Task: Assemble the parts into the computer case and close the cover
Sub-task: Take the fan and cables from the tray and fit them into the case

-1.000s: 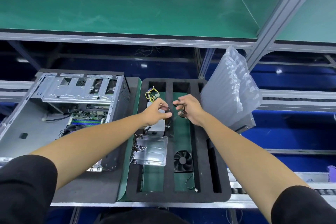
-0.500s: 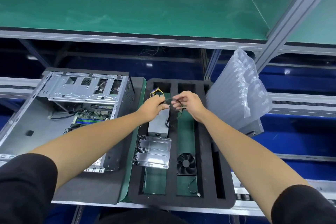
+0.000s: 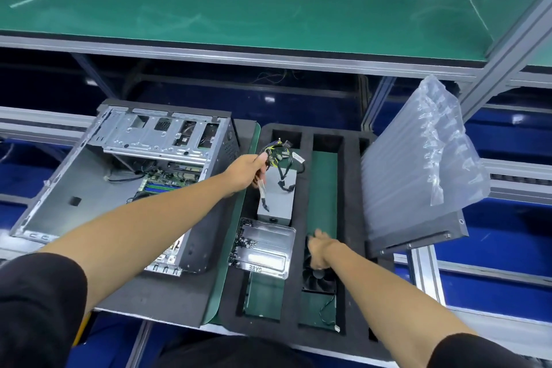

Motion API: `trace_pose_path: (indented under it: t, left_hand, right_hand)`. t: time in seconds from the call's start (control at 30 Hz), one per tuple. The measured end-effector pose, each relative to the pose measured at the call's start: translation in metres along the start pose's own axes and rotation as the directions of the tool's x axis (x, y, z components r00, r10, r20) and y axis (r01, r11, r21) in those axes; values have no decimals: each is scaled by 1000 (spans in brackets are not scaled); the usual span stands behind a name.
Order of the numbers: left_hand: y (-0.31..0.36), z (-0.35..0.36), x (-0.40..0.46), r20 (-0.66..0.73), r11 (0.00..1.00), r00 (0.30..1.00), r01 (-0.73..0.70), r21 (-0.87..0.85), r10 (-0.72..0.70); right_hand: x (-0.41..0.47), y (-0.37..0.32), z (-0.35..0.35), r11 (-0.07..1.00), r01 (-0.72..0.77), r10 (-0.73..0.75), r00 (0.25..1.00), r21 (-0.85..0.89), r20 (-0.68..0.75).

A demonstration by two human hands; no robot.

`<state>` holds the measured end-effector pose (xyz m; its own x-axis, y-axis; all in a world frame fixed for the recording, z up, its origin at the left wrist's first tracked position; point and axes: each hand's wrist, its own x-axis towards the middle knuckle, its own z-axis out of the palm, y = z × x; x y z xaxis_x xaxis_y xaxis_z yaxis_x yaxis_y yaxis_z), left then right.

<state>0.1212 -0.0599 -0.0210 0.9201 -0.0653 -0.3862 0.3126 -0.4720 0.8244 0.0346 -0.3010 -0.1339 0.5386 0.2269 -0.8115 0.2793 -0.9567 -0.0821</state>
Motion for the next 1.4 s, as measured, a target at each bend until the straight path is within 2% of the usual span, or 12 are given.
trace_pose_path:
  t: [0.1, 0.27, 0.43, 0.77, 1.07, 1.2, 1.4]
  left_hand:
    - [-6, -3, 0, -3, 998, 998, 55, 14, -55]
    - [-13, -5, 1, -8, 997, 997, 78, 21, -77]
    - [-17, -6, -1, 13, 998, 999, 48, 26, -49]
    - [-23, -8, -4, 84, 1000, 996, 10, -27, -8]
    - [-20, -5, -10, 99, 992, 994, 56, -117, -44]
    - [-17, 0, -9, 112, 989, 993, 61, -137, -46]
    - [-1, 18, -15, 104, 981, 994, 3, -191, 17]
  right_hand:
    - [0, -1, 10, 987, -1, 5, 1000, -158, 24]
    - [1, 8, 25, 960, 67, -73, 997, -270, -12]
    - [1, 6, 35, 950, 81, -97, 995, -301, -39]
    - [-11, 0, 43, 985, 100, -87, 992, -143, 91]
    - [-17, -6, 32, 982, 103, -63, 970, -159, 235]
    - [-27, 0, -6, 989, 107, -83, 973, -102, 214]
    - [-52, 19, -83, 996, 79, -82, 992, 34, 96]
